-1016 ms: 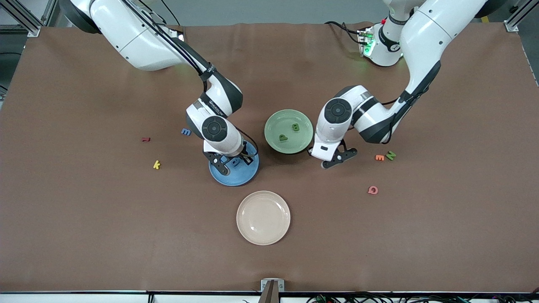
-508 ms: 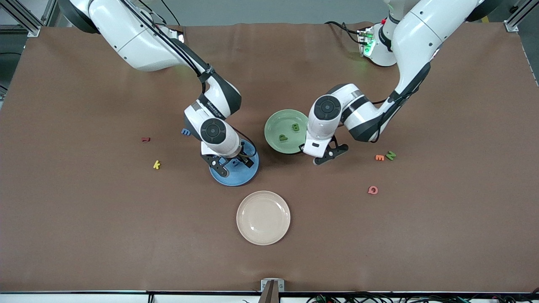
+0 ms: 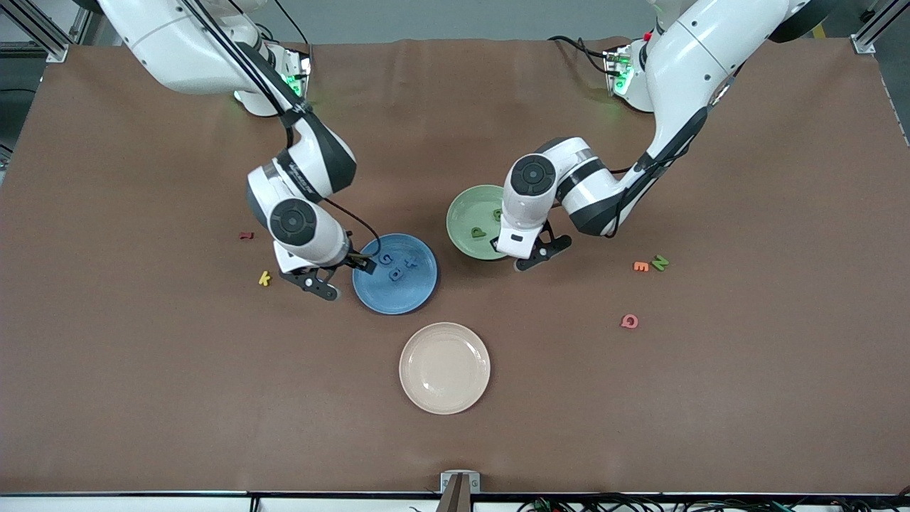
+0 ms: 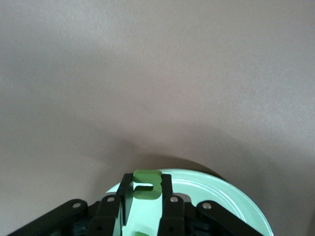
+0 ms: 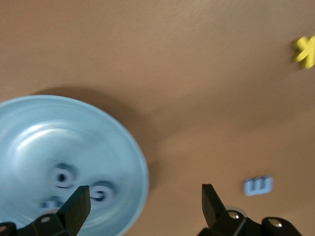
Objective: Sort letters by color into matching plates
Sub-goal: 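Grasp the blue E with the right gripper while the left gripper reaches green N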
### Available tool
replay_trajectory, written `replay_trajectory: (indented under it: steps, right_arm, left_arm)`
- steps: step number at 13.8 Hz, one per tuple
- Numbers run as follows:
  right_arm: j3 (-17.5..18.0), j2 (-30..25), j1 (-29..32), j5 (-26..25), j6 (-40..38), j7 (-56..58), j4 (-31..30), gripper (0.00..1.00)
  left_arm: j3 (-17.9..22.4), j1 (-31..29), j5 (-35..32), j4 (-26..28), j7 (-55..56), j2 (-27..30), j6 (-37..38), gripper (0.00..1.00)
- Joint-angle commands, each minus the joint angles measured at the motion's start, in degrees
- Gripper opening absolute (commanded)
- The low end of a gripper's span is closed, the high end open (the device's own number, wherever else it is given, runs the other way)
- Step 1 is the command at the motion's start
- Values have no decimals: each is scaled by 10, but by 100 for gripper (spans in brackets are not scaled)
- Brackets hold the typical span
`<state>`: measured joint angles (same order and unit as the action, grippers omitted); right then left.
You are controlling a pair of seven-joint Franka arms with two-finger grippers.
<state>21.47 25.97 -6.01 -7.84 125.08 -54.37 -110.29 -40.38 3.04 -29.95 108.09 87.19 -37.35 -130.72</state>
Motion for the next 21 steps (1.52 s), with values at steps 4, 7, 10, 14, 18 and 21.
replay_trajectory:
  steps: [4, 7, 10, 14, 18, 21]
  right_arm:
    - [9, -118, 63, -2, 132, 108, -199, 100]
    - [9, -134, 82, -2, 199, 138, -264, 100]
    - [7, -135, 101, -2, 275, 169, -321, 100]
    - [7, -133, 102, -2, 299, 178, -347, 100]
    - [7, -125, 95, -2, 342, 174, -371, 100]
    - [7, -119, 71, -2, 340, 141, -370, 84]
  left_arm:
    - [1, 28, 2, -2, 54, -12, 9, 0]
    - [1, 36, 2, -1, 66, -16, 9, 21]
    - [0, 36, 2, -3, 99, -12, 9, 96]
    - [0, 8, 0, -11, 83, 27, 14, 100]
    - [-7, -85, 0, -4, -57, 75, 40, 99]
    - [-9, -137, 0, 1, -206, 87, 55, 99]
